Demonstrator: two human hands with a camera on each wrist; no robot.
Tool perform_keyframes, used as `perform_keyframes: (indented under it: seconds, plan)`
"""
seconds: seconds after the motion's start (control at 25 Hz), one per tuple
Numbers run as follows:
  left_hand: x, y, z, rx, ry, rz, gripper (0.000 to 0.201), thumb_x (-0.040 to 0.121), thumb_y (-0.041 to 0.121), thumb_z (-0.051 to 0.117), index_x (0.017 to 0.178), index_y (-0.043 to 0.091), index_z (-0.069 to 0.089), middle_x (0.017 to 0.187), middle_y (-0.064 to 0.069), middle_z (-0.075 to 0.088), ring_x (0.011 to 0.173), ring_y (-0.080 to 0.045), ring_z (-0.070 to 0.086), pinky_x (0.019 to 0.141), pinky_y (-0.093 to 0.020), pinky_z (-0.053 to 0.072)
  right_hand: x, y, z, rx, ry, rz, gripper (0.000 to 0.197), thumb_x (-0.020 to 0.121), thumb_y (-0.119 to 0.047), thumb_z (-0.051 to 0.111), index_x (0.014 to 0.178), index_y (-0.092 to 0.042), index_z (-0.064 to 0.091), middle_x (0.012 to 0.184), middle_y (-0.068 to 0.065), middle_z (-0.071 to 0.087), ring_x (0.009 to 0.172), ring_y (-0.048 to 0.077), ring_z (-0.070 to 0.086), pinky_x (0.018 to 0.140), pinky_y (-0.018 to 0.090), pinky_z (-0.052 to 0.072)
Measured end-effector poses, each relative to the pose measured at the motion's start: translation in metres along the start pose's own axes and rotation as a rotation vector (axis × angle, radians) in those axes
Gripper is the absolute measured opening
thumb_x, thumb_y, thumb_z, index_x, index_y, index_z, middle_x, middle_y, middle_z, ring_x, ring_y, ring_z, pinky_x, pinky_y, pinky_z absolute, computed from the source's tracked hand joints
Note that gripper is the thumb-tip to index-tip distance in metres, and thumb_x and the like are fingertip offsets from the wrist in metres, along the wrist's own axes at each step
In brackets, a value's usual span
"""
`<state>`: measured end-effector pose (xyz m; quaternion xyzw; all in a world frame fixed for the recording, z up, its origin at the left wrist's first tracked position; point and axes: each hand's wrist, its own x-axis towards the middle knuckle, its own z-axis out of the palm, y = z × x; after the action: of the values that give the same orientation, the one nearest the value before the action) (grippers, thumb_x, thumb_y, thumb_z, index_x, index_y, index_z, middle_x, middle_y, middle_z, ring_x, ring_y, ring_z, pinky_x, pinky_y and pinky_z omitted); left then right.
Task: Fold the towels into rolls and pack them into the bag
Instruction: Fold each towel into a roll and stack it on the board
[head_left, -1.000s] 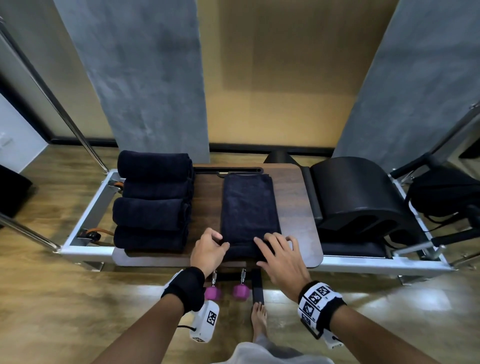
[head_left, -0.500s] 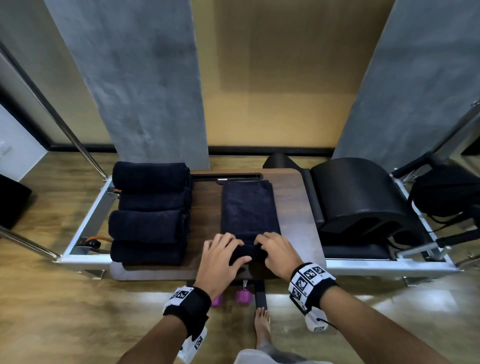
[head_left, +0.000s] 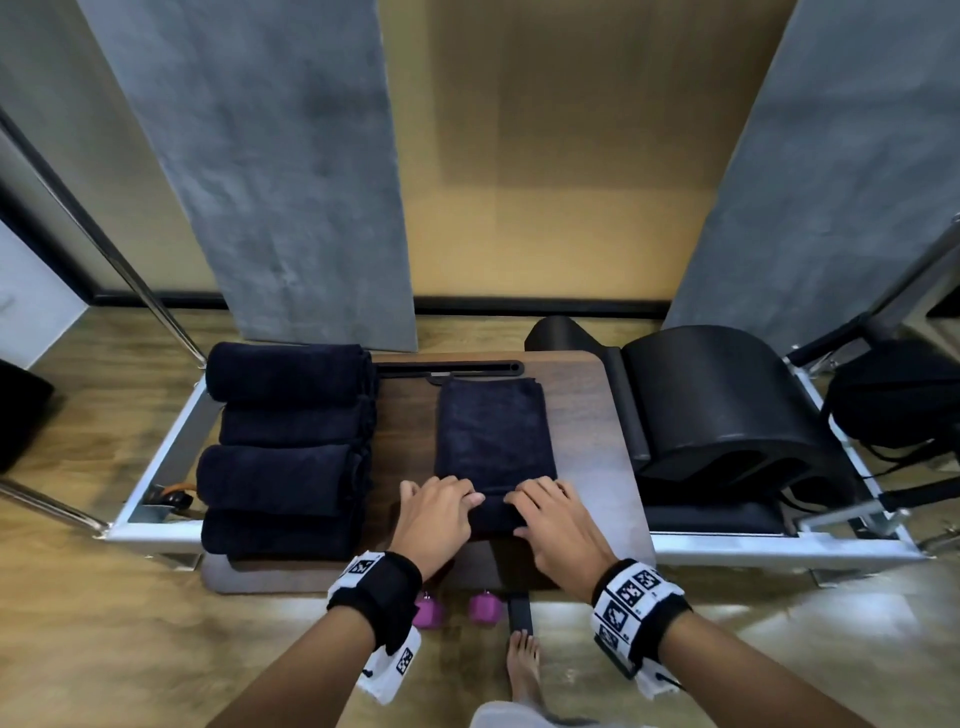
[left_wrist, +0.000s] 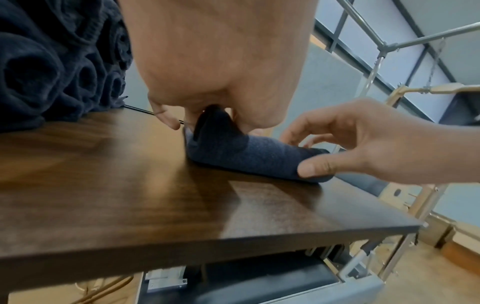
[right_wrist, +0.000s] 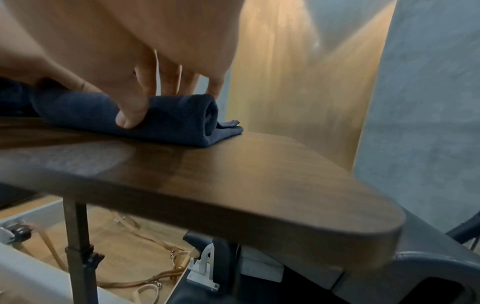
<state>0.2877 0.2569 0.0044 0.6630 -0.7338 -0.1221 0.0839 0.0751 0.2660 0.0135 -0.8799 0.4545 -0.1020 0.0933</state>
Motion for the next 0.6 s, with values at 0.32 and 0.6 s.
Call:
perform_keyframes:
  seconds: [0.32,0.6]
  plan:
    - [-0.011,-0.015,-0.008,-0.059,0.082,0.139,0.045,0.093,0.068,0.059,0.124,0.037,0.052,0.126,0.016,0.05,0.122,-0.009,0.046,0.099,-0.038,0.038,0.042,0.019,-0.013,0.192,-0.115,0.131,0.036,0.097,-0.007,0.058,0.128,-0.024,0.053,0.109,0.0,0.065,0.103,0.022,0.058,0.084,0.034,0.046]
    - [0.018,-0.013,-0.009,-0.137,0.029,0.013,0.021,0.107,0.041,0.055,0.125,0.033,0.063,0.121,0.022,0.058,0.125,-0.009,0.044,0.101,-0.04,0.026,0.044,0.03,-0.016,0.264,0.011,0.062,0.014,0.105,-0.04,0.052,0.114,-0.03,0.048,0.112,-0.01,0.051,0.093,0.008,0.05,0.075,0.03,0.049]
